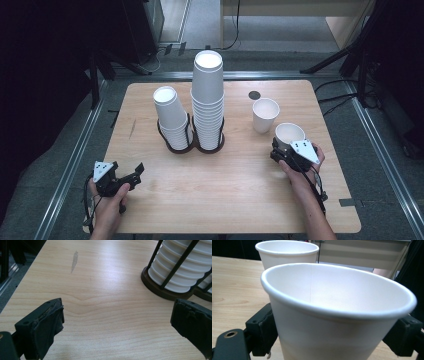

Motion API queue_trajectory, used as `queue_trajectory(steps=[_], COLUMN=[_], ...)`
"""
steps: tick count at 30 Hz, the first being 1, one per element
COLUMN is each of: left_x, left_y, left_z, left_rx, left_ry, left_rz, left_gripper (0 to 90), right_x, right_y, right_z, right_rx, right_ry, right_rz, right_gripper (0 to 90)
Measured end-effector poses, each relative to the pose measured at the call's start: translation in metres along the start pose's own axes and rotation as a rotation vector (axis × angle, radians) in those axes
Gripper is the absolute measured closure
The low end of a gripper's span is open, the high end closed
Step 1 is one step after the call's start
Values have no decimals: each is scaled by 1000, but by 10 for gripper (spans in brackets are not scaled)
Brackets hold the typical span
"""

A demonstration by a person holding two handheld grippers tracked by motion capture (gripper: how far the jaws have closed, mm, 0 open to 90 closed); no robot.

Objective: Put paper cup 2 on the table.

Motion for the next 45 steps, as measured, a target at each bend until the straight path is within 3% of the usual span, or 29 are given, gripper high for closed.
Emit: queue_trajectory(steps=[10,16,24,29,32,34,39,45], left_x=[0,0,0,0,0,0,2,6], left_y=[0,1,0,-1,-2,-3,-7,-14], left_z=[0,2,4,6,5,5,10,11], left_rx=[7,9,15,14,11,7,16,14], left_ry=[-4,4,2,6,-1,0,24,43], left_rz=[0,-3,-2,4,3,-2,-10,-7], left_gripper=[0,0,0,0,0,0,0,0], right_x=[4,5,3,4,5,5,3,11], right_y=[-3,-3,-7,-10,-13,-17,-28,-43], right_z=[-3,1,6,11,12,13,14,27], right_rx=[16,13,-90,-105,-115,-79,-88,-96], right_ry=[-15,2,3,24,6,-8,-42,-60], right_rz=[-18,-25,-50,-89,-88,-86,-78,-84], right_gripper=[124,121,0,0,0,0,0,0])
Point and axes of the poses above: each handheld gripper's, and its own axes: y roughly forward along the jaws, x roughly out of its underside, z roughly to its right, the point moved 1 cm from there along y, roughly forward along the jaws, and after that the axes turned 13 degrees about -z, right-handed, at the moved point
